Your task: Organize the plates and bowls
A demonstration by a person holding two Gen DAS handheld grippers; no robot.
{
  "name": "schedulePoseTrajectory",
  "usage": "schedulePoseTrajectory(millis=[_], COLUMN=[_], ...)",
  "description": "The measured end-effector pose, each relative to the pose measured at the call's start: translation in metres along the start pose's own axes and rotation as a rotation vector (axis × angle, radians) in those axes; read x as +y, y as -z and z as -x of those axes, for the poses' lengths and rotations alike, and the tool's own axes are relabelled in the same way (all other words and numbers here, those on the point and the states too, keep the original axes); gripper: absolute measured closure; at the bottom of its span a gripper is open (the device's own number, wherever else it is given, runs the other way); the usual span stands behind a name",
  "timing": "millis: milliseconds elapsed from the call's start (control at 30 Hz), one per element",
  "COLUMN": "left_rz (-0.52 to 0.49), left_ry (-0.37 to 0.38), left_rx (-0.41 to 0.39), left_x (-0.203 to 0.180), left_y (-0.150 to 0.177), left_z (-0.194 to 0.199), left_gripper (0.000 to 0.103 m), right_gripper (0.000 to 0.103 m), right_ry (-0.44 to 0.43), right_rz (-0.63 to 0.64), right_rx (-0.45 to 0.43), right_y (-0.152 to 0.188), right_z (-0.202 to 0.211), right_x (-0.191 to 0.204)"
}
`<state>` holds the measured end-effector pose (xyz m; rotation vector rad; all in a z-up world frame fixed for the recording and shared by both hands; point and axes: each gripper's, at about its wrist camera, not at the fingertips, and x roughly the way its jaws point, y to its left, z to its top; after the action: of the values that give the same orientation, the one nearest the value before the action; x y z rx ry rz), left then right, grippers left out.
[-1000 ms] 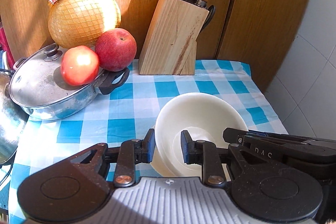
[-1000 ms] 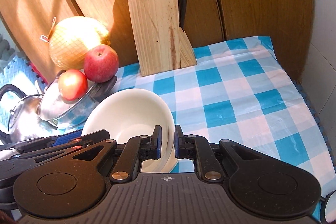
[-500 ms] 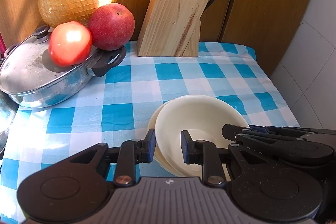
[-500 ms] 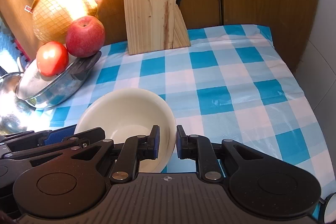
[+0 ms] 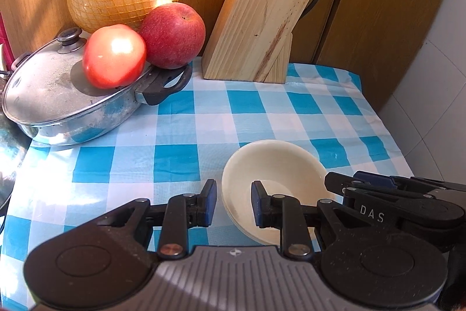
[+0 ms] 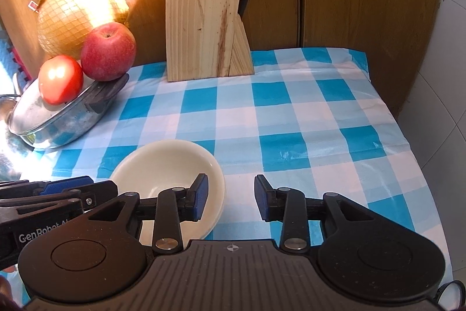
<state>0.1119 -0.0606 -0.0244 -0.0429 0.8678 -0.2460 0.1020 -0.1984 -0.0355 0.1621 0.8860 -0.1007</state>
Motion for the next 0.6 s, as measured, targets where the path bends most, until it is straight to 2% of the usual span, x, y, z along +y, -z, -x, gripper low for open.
schedulePoseTrajectory(millis=[167, 267, 333, 467, 600], left_rz=[-0.008, 0.003, 0.01, 0.001, 0.001], left_ry=[0.001, 0.018, 0.015, 0.014, 0.022], left_rx=[-0.024, -0.025, -0.019, -0.023, -0.033], left_x=[-0.001, 0.001, 0.001, 0.001, -0.001], left_y=[0.0, 0.003, 0.007, 0.015, 0.02], left_z=[0.01, 0.013, 0.014, 0.02, 0.028], left_gripper=[0.079, 0.073, 0.071, 0.07, 0.069], right_gripper=[0.058, 0.05, 0.048, 0.042, 0.042], right_ry=[-0.004, -0.014, -0.013, -0.025, -0.026], right_rz=[-0.003, -0.009, -0.008, -0.018, -0.014], right_rx=[-0.001, -0.022, -0.036, -0.057, -0.067], right_y=[0.003, 0.003, 0.004, 0.009, 0.019], right_z=[0.003, 0.011, 0.017, 0.029, 0.039], right_x=[-0.001, -0.001, -0.001, -0.001, 0.001])
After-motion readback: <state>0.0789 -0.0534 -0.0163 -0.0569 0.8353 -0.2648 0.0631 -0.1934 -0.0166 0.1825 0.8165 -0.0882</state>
